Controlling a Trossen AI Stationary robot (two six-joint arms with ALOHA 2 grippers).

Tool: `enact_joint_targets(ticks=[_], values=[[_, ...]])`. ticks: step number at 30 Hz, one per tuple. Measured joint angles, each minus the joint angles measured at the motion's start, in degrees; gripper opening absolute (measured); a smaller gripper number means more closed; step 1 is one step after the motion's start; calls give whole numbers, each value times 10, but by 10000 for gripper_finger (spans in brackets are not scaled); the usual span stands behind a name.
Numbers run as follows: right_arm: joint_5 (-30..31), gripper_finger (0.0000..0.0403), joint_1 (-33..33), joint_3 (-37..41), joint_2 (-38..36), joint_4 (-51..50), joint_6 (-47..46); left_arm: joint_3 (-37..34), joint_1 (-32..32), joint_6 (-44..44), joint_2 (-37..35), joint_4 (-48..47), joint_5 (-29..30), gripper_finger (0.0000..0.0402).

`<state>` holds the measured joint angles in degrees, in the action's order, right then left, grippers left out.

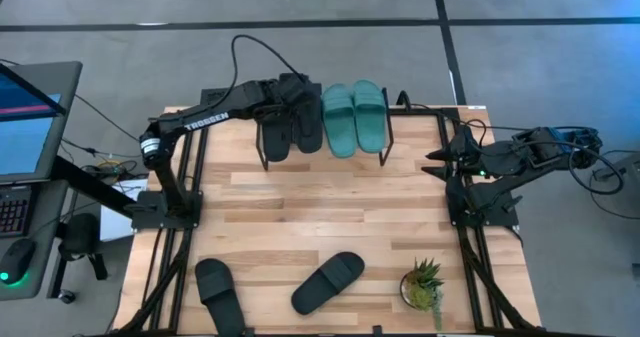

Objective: Pick and place slides into the shelf
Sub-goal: Put the black slipper on the shelf

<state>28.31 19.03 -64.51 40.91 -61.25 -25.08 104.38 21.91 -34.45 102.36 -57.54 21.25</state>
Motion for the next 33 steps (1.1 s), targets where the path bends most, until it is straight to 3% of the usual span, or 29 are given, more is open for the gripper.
enact_joint_targets(ticks=[8,22,33], values=[[0,161,0,0,0,-2,0,1,6,6,-36,82,-30,84],[0,161,0,0,0,-1,-4,0,57,39,-9,133,-108,5],[1,161,0,0,0,-1,0,0,66,62,19,157,-164,0]])
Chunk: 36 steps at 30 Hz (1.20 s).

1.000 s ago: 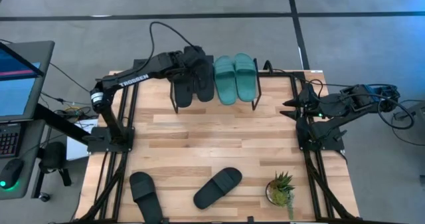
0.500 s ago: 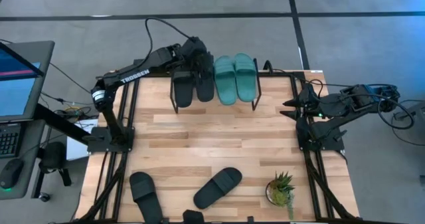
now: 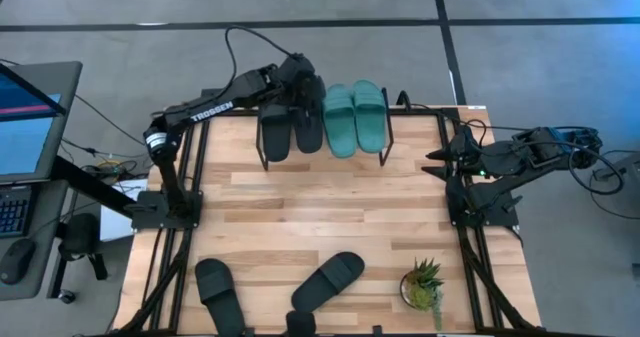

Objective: Pick and place slides into the shelf
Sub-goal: Put the black slipper on the shelf

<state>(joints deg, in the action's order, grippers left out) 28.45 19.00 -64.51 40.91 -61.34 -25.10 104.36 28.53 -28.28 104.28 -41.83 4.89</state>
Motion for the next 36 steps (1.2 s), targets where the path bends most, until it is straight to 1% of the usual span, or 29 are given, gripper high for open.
enact_joint_targets(ticks=[6,12,18,24,28,30,36], values=[[0,161,0,0,0,-3,-13,0,-4,1,26,-9,-1,0],[0,161,0,0,0,-15,-19,0,-2,8,34,-6,-2,0],[0,161,0,0,0,-16,-19,1,1,18,45,-24,-4,0],[0,161,0,0,0,-17,-19,-2,4,23,46,-21,-10,0],[0,161,0,0,0,-17,-16,-8,13,33,45,-43,-28,0],[0,161,0,0,0,-17,-15,-18,13,35,44,-40,-27,0],[0,161,0,0,0,-17,-15,-21,14,40,44,-31,-27,0]])
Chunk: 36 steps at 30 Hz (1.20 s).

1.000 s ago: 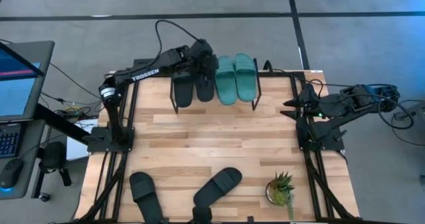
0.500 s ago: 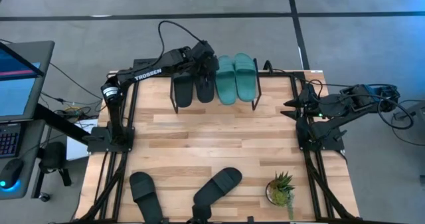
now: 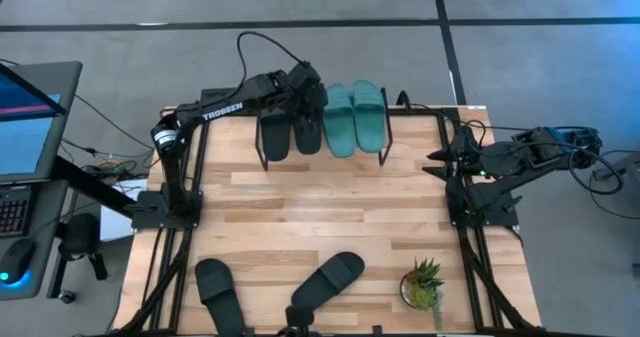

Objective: Pick and place slides into the shelf
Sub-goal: Put the black slipper on the shelf

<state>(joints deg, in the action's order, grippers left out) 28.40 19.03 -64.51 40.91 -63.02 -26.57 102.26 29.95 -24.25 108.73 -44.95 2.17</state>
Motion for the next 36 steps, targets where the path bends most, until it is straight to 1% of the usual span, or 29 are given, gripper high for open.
enact_joint_targets(ticks=[5,10,16,18,24,29,32,36], values=[[0,161,0,0,0,0,0,0,6,1,2,-3,-10,0],[0,161,0,0,0,0,0,1,9,8,20,-6,-19,0],[0,161,0,0,0,-5,-4,0,0,7,19,26,-9,0],[0,161,0,0,0,-9,-8,9,0,-1,19,28,-3,0],[0,161,0,0,0,-16,-13,57,4,-23,18,-13,18,0],[0,161,0,0,0,-32,-14,75,4,-25,17,-22,34,0],[0,161,0,0,0,-34,-14,80,4,-24,17,-29,35,0],[0,161,0,0,0,-34,-14,105,0,-25,17,-43,38,0]])
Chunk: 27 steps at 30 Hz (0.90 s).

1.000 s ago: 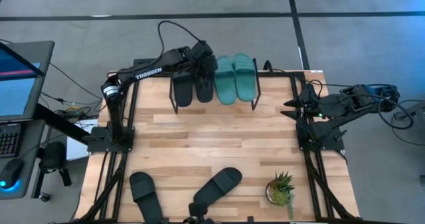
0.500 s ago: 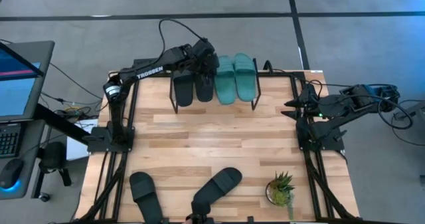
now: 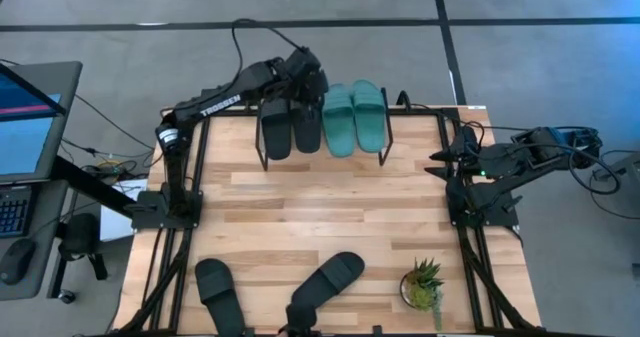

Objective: Pick and place slides into the shelf
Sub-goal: Put the black slipper on the shelf, then put the black slipper under the shelf

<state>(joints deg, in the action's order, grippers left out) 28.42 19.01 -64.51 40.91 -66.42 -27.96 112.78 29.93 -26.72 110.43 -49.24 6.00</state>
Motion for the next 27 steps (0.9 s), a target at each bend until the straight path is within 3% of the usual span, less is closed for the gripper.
enact_joint_targets(ticks=[7,13,19,27], values=[[0,161,0,0,0,0,7,87,-20,0,-5,-30,-1,0],[0,161,0,0,-1,0,14,157,-41,10,-20,-29,-37,0],[0,161,1,0,-1,1,15,167,-66,44,-59,-41,-95,0],[1,161,1,0,-1,71,61,167,-120,89,-112,-52,-105,0]])
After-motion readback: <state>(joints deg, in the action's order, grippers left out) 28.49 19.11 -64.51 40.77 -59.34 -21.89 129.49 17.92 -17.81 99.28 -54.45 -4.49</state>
